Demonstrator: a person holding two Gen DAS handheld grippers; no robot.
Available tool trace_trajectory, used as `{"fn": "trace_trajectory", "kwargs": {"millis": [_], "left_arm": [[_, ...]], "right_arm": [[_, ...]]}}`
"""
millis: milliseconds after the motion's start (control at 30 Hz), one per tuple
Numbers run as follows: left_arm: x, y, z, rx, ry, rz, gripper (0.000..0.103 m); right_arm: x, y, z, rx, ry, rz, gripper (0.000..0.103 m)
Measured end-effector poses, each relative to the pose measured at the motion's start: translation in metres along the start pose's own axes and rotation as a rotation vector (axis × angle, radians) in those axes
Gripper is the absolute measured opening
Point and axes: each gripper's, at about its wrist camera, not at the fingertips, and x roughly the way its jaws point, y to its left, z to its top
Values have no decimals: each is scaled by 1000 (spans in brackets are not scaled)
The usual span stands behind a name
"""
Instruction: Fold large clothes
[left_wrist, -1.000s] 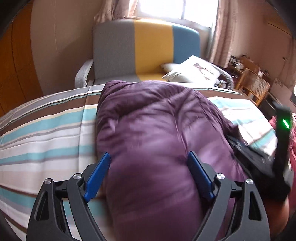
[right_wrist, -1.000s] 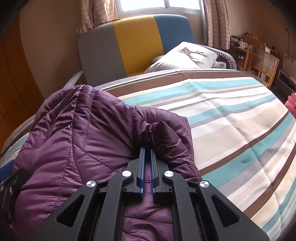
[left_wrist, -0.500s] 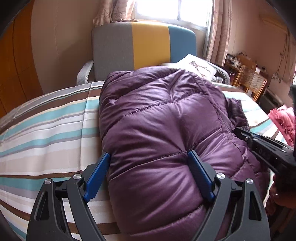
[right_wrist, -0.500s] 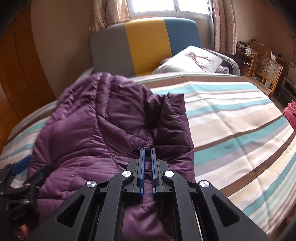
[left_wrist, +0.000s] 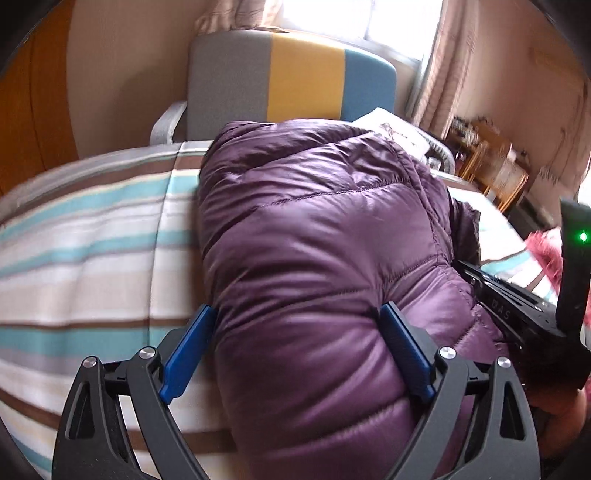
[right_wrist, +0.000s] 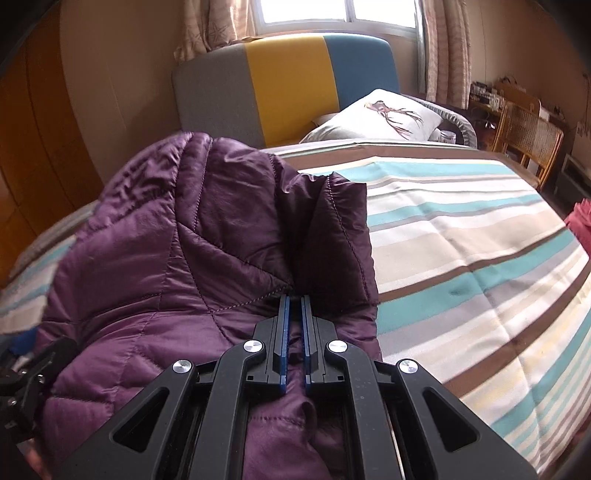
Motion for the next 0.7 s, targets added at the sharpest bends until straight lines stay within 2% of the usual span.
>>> {"fn": "trace_trajectory", "kwargs": {"millis": [167, 233, 300, 367, 433, 533, 600, 667, 700], "left_arm": [[-23, 7, -15, 19, -56, 0, 92], [-28, 6, -20, 45, -72, 7, 92], [-27, 2, -23, 71, -65, 14, 92], [-22, -1, -23, 77, -48, 8, 92], [-14, -6, -22, 101, -11, 4, 92], [-14, -8, -20, 131, 1, 6, 92], [-20, -2, -16, 104, 8, -29, 92], [-25, 7, -11, 61, 17, -45, 98], [-27, 13, -8, 33, 10, -42, 99]], "right_arm": [[-49, -3, -11, 66, -68, 91, 5], [-65, -2, -21, 75, -86, 131, 31], [-68, -3, -33, 89, -68, 164, 42], [-57, 1, -41, 33, -33, 88, 42], [-45, 3, -47, 7, -21, 49, 42], [-40, -1, -46, 55, 6, 70, 42], [-50, -3, -42, 76, 4, 100, 42], [-59, -9, -36, 107, -3, 145, 46], [-64, -14, -33, 132, -16, 165, 52]]}}
